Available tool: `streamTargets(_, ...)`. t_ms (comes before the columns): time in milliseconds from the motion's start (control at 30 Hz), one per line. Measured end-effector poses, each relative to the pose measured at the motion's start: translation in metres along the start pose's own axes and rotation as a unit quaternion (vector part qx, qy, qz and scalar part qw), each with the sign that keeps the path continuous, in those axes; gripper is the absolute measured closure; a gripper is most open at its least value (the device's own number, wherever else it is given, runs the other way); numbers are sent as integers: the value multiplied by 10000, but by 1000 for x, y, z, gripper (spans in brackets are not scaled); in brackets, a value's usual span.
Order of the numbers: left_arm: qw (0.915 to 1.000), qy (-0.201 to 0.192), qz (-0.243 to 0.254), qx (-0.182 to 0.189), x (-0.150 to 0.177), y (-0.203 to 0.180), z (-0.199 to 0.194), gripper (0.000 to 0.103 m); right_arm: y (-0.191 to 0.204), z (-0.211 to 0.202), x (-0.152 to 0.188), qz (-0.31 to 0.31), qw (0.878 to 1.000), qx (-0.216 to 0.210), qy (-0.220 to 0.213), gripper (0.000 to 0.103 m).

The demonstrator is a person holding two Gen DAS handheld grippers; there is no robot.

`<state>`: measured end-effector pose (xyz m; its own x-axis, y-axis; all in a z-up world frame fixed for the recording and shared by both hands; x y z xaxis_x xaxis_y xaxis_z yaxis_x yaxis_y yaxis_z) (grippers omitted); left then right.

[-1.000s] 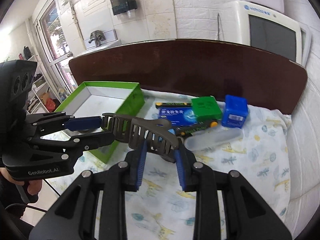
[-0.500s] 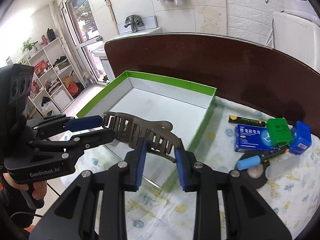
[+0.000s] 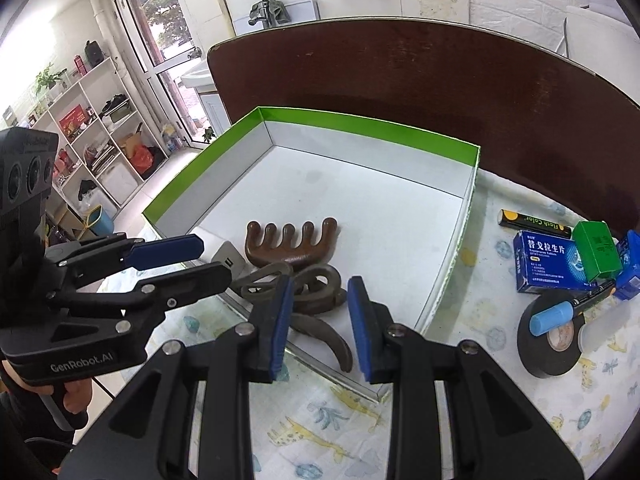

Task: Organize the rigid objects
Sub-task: 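Drop the claw clip into the green box by opening the right gripper, then move the right gripper to the black electrical tape roll and grasp its rim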

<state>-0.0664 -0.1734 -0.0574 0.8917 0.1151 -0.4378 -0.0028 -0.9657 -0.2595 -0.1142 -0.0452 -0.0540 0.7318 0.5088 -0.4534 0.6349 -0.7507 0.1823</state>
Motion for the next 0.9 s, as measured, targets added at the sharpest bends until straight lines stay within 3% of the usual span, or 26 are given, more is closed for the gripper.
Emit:
streamTargets(300,9997,-83,212,127,-11,-30,-3,61,-52,-42,19,609,9963,477,-373,74)
streamTargets(467,9986,-109,474,222,-18,-61,-3,61,-112,-61,44,1463,9849,841,-390,74)
streamTargets(600,9973,-62,671,307,-22,-90,2,61,-148,-63,67,1808,9763,1178,-195,73)
streamTargets(900,9931,351,1030,438,-23,-156,30,61,-192,-39,80,2499,9643,872,7,72)
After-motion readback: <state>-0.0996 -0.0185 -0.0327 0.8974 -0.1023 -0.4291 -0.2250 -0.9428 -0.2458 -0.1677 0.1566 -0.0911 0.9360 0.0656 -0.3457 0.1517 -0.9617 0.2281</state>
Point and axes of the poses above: each gripper's, at about its wrist camera, not at the fingertips, and z roughly the way its jaws point, y to its left, x to its underside, the point moved 4 cm from there along z, roughly the way its jaws point, and after that the axes turned 12 degrees about y, right-handed, at the moved point
